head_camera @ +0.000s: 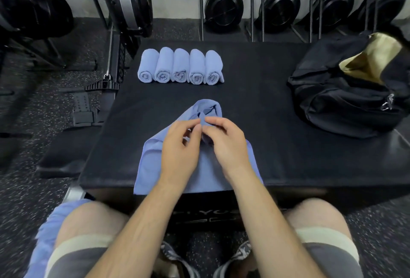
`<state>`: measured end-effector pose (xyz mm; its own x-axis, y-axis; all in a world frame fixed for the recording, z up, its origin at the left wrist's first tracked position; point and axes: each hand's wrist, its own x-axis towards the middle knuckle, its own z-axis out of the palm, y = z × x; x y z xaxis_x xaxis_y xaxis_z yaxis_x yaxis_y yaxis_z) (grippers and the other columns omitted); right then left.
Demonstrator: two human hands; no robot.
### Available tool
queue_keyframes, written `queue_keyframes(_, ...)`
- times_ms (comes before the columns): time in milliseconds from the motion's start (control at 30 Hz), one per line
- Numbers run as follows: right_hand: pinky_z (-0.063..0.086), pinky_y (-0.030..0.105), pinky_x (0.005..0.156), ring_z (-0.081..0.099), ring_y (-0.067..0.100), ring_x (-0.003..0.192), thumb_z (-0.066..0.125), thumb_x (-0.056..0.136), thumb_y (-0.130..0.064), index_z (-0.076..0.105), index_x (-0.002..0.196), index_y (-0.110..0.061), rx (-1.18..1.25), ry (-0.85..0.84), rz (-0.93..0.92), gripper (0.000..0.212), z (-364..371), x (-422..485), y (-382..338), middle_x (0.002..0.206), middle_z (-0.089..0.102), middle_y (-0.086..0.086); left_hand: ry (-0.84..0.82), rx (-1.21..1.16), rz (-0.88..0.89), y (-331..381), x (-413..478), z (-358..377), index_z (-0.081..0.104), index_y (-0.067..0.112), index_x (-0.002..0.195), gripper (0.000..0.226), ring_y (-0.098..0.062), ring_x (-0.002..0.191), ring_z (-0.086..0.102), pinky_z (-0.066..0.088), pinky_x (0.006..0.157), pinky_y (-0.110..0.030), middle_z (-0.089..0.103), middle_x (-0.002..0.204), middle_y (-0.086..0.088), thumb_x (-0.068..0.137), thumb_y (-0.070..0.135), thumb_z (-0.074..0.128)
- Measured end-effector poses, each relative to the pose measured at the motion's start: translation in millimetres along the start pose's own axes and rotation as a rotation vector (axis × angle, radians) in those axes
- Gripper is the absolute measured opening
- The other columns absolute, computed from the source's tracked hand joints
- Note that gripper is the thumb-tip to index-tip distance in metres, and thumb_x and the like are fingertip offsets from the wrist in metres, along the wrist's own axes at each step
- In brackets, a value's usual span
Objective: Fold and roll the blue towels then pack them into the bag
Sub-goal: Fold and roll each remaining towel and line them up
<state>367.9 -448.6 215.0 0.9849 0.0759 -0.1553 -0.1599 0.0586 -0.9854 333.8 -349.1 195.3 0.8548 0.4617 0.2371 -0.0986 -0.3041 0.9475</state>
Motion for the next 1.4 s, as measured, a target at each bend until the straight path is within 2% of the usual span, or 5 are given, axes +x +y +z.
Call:
queue_keyframes(567,0.047,0.008,0.067,0.061,-0.011,0.066,0.06,0.099,-0.006,0.056,0.115,-0.01,0.005,0.098,-0.151,0.018,-4,-42,-5,0.067,0.066,-0.029,0.1,-0.028,0.093,11,-24,-9,0.07,0.023,0.09,0.015,-0.006,0.09,0.062,0.043,0.076,-0.013,0.066,0.095,0.007,0.094,0.009,0.069)
queue_keyframes(800,0.042,0.027,0.067,0.049,0.015,0.064,0.065,0.089,-0.059,0.047,0.068,0.005,-0.005,0.052,0.072,0.069,-1,-42,-15,0.068,0.051,0.007,0.095,-0.052,0.076,11,-28,-9,0.07,0.024,0.089,0.016,-0.011,0.093,0.064,0.047,0.079,-0.017,0.068,0.094,0.008,0.094,0.009,0.069)
queue_keyframes(1033,0.052,0.031,0.073,0.06,0.017,0.076,0.063,0.094,-0.012,0.064,0.085,0.003,0.109,0.012,0.083,0.017,-9,-36,-25,0.079,0.065,0.006,0.068,-0.12,0.045,7,-30,-15,0.073,0.021,0.089,0.014,-0.016,0.092,0.066,0.051,0.082,-0.028,0.07,0.093,0.005,0.093,0.008,0.071)
queue_keyframes(1267,0.045,0.019,0.059,0.05,0.019,0.068,0.075,0.089,-0.036,0.06,0.08,-0.001,0.069,-0.049,0.166,0.039,-6,-41,-34,0.076,0.051,0.01,0.031,-0.046,0.129,9,-30,-19,0.071,0.028,0.085,0.024,-0.015,0.087,0.064,0.048,0.079,-0.022,0.068,0.087,0.012,0.091,0.005,0.071)
queue_keyframes(1400,0.047,0.024,0.058,0.05,0.014,0.064,0.066,0.09,-0.013,0.054,0.083,0.013,0.005,0.048,0.047,0.029,-8,-38,-29,0.07,0.051,0.01,0.025,-0.094,0.082,10,-33,-18,0.073,0.026,0.087,0.022,-0.012,0.089,0.066,0.049,0.08,-0.022,0.07,0.09,0.013,0.091,0.004,0.072)
